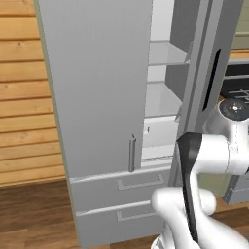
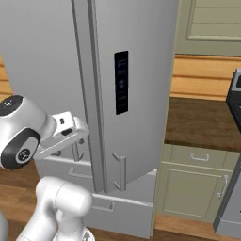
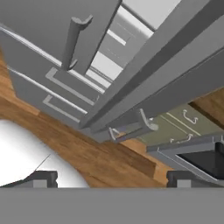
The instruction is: Take the strawberry from the fridge and place it on top of the pancake, located on the dining counter.
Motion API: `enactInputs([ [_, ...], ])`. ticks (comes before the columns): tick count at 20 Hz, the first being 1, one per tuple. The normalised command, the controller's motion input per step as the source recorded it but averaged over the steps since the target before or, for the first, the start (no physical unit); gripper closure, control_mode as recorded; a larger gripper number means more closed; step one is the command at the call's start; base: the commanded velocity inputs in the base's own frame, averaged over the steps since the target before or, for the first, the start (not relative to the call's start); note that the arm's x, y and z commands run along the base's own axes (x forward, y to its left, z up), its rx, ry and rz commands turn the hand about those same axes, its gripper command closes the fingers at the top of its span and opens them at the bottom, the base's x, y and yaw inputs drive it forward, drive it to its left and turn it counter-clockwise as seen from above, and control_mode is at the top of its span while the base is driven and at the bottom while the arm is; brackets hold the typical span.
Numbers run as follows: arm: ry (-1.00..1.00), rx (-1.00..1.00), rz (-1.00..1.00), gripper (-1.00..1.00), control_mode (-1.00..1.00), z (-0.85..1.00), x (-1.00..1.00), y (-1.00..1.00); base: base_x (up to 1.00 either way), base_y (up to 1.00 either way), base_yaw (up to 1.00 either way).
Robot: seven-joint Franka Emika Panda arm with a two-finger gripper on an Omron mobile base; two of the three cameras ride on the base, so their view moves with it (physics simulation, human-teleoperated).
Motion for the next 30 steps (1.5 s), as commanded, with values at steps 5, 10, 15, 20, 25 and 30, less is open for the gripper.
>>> enactInputs([
  [5,0.12,-0.24,0.0,-1.0,-1.0,0.03,0.18,0.68,0.0,0.0,0.0],
  [10,0.09,-0.17,-0.03,-1.0,-1.0,0.0,0.49,0.56,0.0,0.0,0.0],
  [15,0.08,-0.11,-0.05,-1.0,-1.0,0.0,0.77,0.18,0.0,0.0,0.0],
  [20,0.06,-0.05,0.0,-1.0,-1.0,-0.09,0.98,0.02,0.0,0.0,0.0],
  [25,0.07,-0.02,0.0,-1.0,-1.0,-0.17,0.99,0.0,0.0,0.0,0.0],
  [30,0.03,0.0,0.03,-1.0,-1.0,-0.22,0.91,-0.14,0.0,0.0,0.0],
])
